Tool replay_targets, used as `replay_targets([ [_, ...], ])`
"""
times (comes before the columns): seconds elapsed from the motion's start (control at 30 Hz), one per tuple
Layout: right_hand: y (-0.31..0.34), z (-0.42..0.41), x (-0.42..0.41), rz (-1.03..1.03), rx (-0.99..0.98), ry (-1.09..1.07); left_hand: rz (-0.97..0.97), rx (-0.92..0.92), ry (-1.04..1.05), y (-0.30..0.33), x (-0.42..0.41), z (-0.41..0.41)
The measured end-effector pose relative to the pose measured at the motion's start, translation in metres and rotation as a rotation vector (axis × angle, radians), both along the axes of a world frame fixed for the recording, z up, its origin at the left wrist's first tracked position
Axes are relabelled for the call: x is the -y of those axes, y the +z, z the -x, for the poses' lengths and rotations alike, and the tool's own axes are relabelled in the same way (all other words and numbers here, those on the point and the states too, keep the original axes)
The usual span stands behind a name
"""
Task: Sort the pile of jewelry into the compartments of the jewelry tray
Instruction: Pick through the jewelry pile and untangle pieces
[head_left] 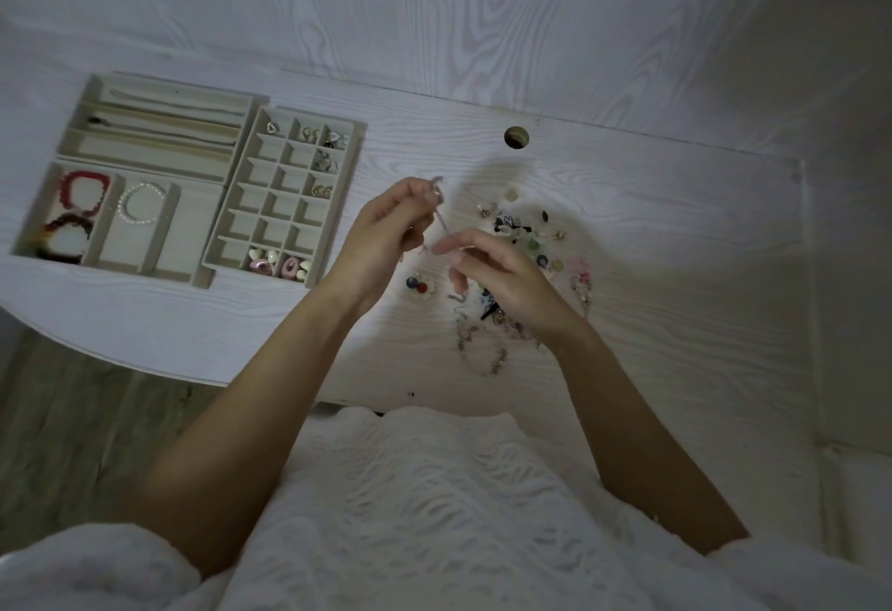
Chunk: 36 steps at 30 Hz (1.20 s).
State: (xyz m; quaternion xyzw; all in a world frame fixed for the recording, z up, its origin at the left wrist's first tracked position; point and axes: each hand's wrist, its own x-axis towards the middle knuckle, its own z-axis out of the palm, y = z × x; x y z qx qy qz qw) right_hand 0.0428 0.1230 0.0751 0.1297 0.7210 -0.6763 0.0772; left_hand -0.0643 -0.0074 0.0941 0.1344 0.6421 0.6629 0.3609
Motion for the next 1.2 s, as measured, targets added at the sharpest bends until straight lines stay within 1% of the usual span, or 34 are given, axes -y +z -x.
replay_targets([
  [0.07, -0.001, -0.001, 0.001, -0.008, -0.021, -0.080, -0.061, 0.078, 0.113, -0.004, 0.011, 0.011],
  [0.13, 0.000, 0.001, 0.001, -0.047, -0.009, -0.127, -0.072, 0.072, 0.229, -0.008, 0.026, 0.020],
  [0.2, 0.000, 0.003, -0.001, -0.112, 0.016, -0.104, -0.060, 0.068, 0.324, -0.014, 0.043, 0.028],
  [0.27, -0.001, 0.008, 0.000, -0.186, 0.054, -0.052, 0.004, 0.070, 0.404, -0.022, 0.066, 0.036],
  [0.33, -0.002, 0.014, 0.001, -0.251, 0.086, -0.020, 0.076, 0.032, 0.403, -0.032, 0.092, 0.044],
  [0.4, -0.002, 0.019, -0.001, -0.285, 0.081, -0.017, 0.129, 0.010, 0.353, -0.038, 0.115, 0.049],
  [0.5, -0.001, 0.033, 0.002, -0.316, 0.088, -0.004, 0.168, 0.052, 0.380, -0.042, 0.149, 0.058],
  [0.6, 0.000, 0.059, 0.017, -0.343, 0.119, 0.035, 0.239, 0.048, 0.310, -0.042, 0.185, 0.081],
  [0.7, -0.002, 0.088, 0.040, -0.375, 0.090, 0.032, 0.272, 0.036, 0.302, -0.043, 0.219, 0.115],
  [0.8, -0.007, 0.118, 0.066, -0.409, 0.029, -0.007, 0.334, -0.025, 0.300, -0.045, 0.244, 0.152],
  [0.87, -0.014, 0.144, 0.086, -0.420, -0.003, -0.073, 0.372, -0.096, 0.300, -0.045, 0.257, 0.184],
  [1.0, -0.026, 0.196, 0.123, -0.395, 0.012, -0.211, 0.412, -0.297, 0.251, -0.048, 0.281, 0.254],
  [1.07, -0.027, 0.221, 0.139, -0.377, 0.023, -0.264, 0.432, -0.429, 0.228, -0.053, 0.290, 0.286],
  [1.13, -0.028, 0.244, 0.153, -0.408, 0.024, -0.302, 0.453, -0.541, 0.201, -0.060, 0.299, 0.315],
  [1.2, -0.032, 0.261, 0.161, -0.441, 0.021, -0.339, 0.469, -0.639, 0.119, -0.068, 0.306, 0.339],
])
